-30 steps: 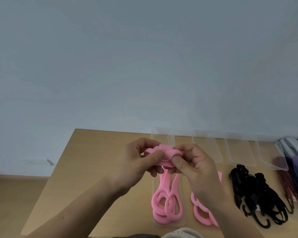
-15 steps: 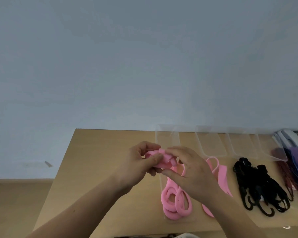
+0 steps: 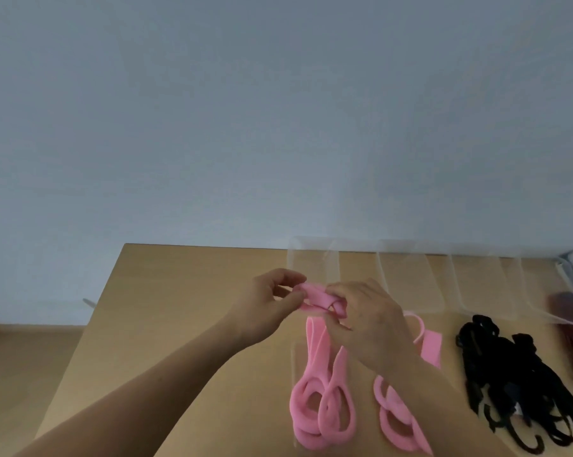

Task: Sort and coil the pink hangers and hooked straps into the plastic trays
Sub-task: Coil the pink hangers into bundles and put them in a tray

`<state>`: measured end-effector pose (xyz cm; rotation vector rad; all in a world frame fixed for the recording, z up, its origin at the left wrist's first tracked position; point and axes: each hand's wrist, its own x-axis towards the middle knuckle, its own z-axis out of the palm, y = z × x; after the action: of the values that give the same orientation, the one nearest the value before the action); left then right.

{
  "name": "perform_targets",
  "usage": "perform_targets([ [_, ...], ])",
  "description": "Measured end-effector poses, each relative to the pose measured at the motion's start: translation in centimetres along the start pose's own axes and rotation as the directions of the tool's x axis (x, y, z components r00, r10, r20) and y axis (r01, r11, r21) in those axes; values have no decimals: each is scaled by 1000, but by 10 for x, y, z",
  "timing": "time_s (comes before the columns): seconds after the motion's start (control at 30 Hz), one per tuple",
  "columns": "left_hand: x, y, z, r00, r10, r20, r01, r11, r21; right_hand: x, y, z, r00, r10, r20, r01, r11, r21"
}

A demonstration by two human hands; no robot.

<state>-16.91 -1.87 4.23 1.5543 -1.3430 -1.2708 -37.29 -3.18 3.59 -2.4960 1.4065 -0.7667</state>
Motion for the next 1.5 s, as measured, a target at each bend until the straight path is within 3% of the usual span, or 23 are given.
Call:
perform_targets([
  [0.17,56,-10,8,973,-34,-229,79,979,190,40,44,24,999,9,46,-13,995,96],
  [0.33,106,-29,17,958,-91,-271,196,899,392,79,81,53,989,-50,141,32,991,127],
  [0.53,134,-49,24,950,-165,-267,262,885,386,113,105,87,916,-139,376,114,990,88],
  [0.73,134,-56,29,944,-147,-295,251,900,357,123,112,97,870,-140,473,144,989,26],
  [0.9,136,-55,28,942,-180,-283,274,900,339,123,106,101,867,-167,470,246,963,-110],
  [1.2,134,-62,30,951,-133,-278,236,894,382,113,101,108,920,-105,379,187,965,-187],
  [1.27,131,-63,30,953,100,-287,104,781,616,109,102,107,934,-92,346,165,968,-188],
  [1.33,130,-64,33,892,409,-195,-77,560,825,106,104,106,940,-84,331,160,964,-210],
  [1.37,130,-64,35,865,491,-105,-155,461,874,105,104,106,944,-78,322,154,964,-218],
  [1.43,129,-62,39,867,493,70,-254,316,914,104,104,105,955,-64,289,133,965,-226],
  [1.5,128,-61,40,905,392,167,-280,251,927,103,102,103,959,-39,282,104,970,-218],
])
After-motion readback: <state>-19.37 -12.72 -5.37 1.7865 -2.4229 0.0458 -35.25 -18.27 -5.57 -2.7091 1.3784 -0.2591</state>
